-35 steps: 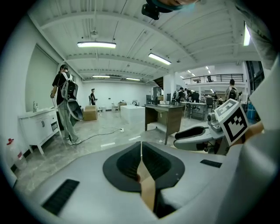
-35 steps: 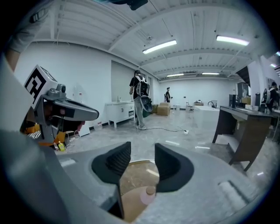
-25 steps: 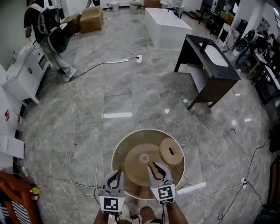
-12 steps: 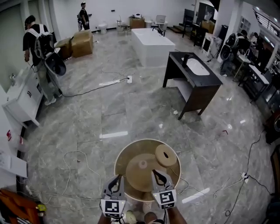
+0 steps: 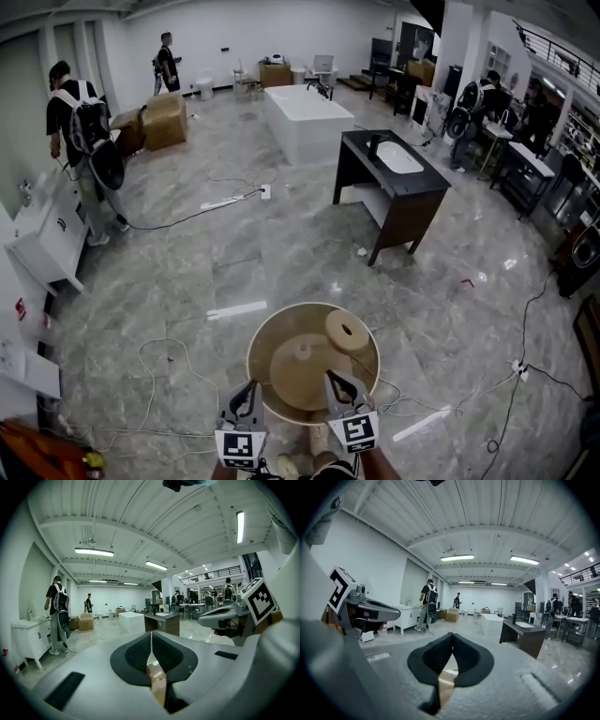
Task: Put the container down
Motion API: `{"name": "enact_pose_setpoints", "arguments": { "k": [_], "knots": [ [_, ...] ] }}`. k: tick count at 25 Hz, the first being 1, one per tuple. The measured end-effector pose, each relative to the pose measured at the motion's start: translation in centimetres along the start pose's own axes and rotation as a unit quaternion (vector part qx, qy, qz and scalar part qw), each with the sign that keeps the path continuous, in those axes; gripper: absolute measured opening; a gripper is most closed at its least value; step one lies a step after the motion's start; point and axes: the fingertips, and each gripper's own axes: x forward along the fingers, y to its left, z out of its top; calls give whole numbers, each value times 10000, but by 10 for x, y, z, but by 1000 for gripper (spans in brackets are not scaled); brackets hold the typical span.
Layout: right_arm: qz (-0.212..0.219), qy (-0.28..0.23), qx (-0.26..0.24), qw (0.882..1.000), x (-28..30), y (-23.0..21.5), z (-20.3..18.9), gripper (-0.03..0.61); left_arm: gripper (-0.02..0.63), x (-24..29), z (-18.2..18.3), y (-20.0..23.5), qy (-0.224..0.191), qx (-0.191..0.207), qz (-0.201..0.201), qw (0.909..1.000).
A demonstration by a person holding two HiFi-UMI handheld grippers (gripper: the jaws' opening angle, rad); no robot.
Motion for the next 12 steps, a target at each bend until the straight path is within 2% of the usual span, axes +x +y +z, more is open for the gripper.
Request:
{"name": "enact_pose_setpoints", "arguments": {
  "k": [6,12],
  "knots": [
    [-241,-164,-11,9996,-59,25,21,0,26,-59,10,-14,-101,97,-97,9999],
    [-390,-160,-73,9991,-102,49,23,0,26,-109,10,-19,-218,62,-117,9997]
  ]
}}
